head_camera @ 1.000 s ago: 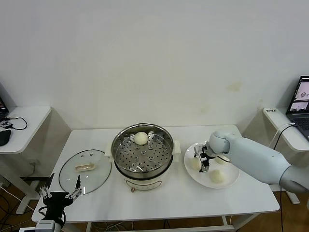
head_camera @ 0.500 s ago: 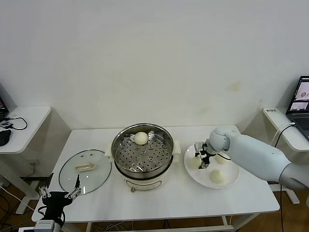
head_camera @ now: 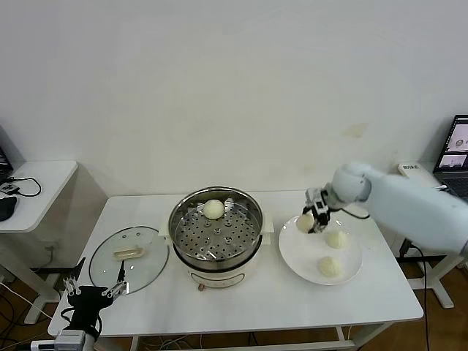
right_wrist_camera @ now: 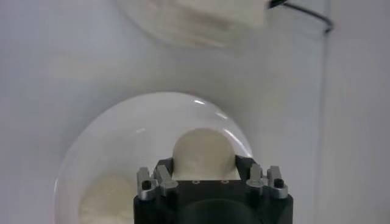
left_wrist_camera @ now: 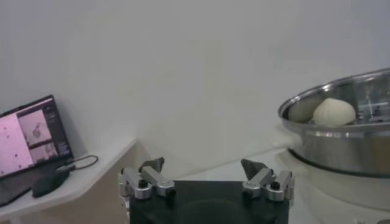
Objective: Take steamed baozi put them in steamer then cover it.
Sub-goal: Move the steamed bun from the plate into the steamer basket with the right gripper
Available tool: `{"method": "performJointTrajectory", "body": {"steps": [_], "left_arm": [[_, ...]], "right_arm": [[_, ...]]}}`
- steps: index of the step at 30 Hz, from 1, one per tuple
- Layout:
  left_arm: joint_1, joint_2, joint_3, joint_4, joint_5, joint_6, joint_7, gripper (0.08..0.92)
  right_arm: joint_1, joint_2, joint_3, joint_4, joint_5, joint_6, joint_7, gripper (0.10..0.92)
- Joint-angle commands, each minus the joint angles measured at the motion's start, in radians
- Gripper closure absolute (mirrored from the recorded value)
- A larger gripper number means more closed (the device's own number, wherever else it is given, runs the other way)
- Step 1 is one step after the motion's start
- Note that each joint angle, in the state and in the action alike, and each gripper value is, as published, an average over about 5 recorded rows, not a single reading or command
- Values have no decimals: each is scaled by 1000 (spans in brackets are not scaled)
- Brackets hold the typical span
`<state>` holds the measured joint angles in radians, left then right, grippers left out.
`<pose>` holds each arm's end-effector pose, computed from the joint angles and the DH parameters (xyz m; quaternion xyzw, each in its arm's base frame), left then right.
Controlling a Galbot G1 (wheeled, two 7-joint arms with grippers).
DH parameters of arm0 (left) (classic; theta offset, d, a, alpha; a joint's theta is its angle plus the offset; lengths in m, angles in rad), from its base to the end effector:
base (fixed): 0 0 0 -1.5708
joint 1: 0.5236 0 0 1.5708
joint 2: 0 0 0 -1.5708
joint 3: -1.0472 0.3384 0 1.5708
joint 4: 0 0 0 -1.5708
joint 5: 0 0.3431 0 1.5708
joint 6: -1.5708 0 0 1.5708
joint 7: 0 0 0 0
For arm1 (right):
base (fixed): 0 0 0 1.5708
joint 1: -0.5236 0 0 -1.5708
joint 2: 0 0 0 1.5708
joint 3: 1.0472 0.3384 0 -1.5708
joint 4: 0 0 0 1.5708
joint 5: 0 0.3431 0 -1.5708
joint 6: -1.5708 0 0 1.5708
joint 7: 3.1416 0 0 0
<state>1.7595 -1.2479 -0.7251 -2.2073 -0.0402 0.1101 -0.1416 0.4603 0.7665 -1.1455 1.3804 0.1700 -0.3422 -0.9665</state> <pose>0.1327 0.0950 -0.2599 0.0569 -0.9812 -0.1730 0.0636 0.5181 -0.0580 -0.0660 0.4774 -0.5773 0.5875 0.3061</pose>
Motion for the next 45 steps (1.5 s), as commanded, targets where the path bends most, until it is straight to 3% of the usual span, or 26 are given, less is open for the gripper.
{"method": "performJointTrajectory", "body": {"steps": [1,9,21,34,45], "left_arm": [[-2,1,3,-1,-1,1,1,177],[-13,5,-1,7,-13,5,1,177],[-5,0,-45,0,-36,8,1,177],[3,-14,-56,-15,-34,7,1,177],[-5,-11,-55,-9,-37,5,1,177]], "right_arm": [[282,-7,-122,76,144,-25,-1,385],[295,177,-125,104,331,-129,72,380],[98,535,-83,-53,385,-253,178,380],[-30,708,-87,-210,321,-305,200,380],[-56,764,-94,-279,302,-312,192,378]]}}
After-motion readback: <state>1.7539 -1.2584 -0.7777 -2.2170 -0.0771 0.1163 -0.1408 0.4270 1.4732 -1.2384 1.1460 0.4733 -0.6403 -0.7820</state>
